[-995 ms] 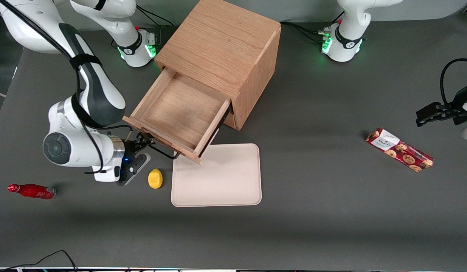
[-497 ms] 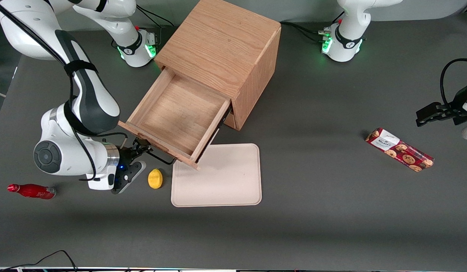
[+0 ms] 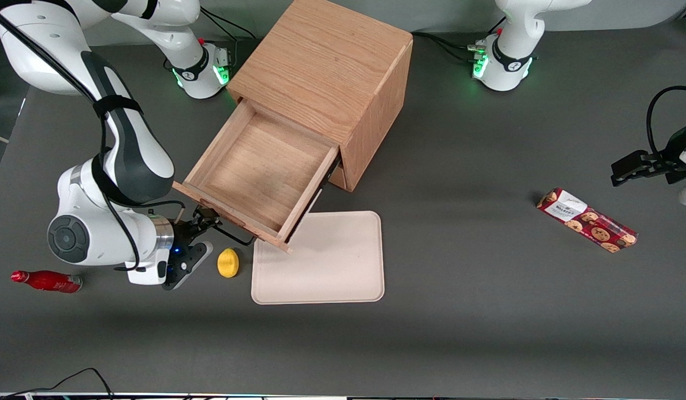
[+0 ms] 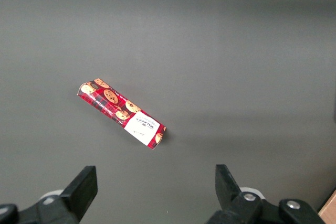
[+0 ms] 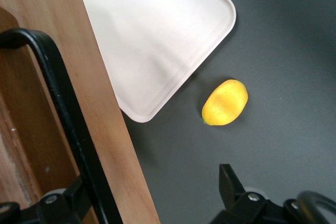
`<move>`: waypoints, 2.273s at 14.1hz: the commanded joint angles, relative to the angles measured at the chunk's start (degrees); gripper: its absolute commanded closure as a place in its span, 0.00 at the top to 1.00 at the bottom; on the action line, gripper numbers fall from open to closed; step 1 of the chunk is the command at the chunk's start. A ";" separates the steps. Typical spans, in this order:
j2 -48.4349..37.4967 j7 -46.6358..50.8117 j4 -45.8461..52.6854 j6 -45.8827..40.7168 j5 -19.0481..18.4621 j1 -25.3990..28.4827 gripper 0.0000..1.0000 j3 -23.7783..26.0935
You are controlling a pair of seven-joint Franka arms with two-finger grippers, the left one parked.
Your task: Open upper drawer
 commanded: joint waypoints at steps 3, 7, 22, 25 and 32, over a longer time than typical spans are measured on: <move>3.25 0.13 4.91 -0.32 -3.15 0.26 1.00 0.09; 3.16 0.13 5.17 -0.32 -3.50 0.35 1.00 -0.61; -10.44 17.15 8.96 -15.24 -2.53 -3.07 1.00 -0.26; -16.59 22.61 5.98 -18.59 -2.53 -6.14 1.00 -0.17; -42.32 36.08 -20.01 -12.81 3.26 -12.13 1.00 -0.34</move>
